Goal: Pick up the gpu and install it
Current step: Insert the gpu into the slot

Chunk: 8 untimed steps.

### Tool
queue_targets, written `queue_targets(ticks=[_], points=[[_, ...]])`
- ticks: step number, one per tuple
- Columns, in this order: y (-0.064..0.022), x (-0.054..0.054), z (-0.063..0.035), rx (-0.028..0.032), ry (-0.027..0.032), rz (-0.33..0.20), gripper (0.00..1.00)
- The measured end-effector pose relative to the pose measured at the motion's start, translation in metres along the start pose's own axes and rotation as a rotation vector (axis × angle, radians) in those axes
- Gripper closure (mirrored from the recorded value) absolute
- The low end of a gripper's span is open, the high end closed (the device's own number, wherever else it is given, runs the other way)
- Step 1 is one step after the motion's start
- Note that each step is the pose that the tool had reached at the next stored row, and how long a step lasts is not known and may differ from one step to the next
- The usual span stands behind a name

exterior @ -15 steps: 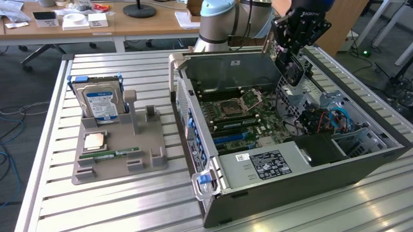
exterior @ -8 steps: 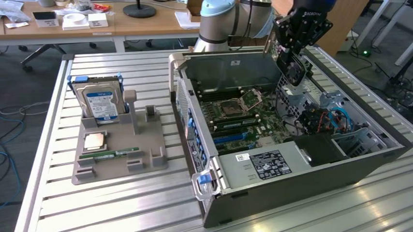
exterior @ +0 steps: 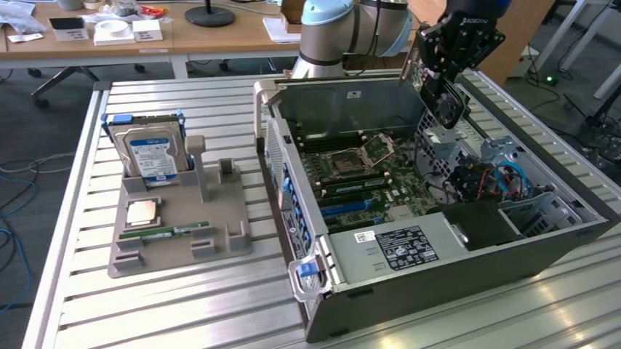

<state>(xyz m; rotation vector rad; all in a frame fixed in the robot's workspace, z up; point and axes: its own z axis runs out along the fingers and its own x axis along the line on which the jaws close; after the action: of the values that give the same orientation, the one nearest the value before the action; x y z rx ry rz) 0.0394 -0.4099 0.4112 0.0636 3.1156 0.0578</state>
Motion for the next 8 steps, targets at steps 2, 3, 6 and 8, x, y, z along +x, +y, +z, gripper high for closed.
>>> queue_targets(ticks=[2, 3, 6, 8], points=[[0.0, 0.0, 0.0, 0.0, 0.0, 0.0, 0.74], [0.0, 0.0, 0.0, 0.0001, 0.0, 0.0, 0.74], [0.0, 0.0, 0.0, 0.0, 0.0, 0.0, 0.74], [0.0, 0.0, 0.0, 0.0, 0.0001, -0.001, 0.74]])
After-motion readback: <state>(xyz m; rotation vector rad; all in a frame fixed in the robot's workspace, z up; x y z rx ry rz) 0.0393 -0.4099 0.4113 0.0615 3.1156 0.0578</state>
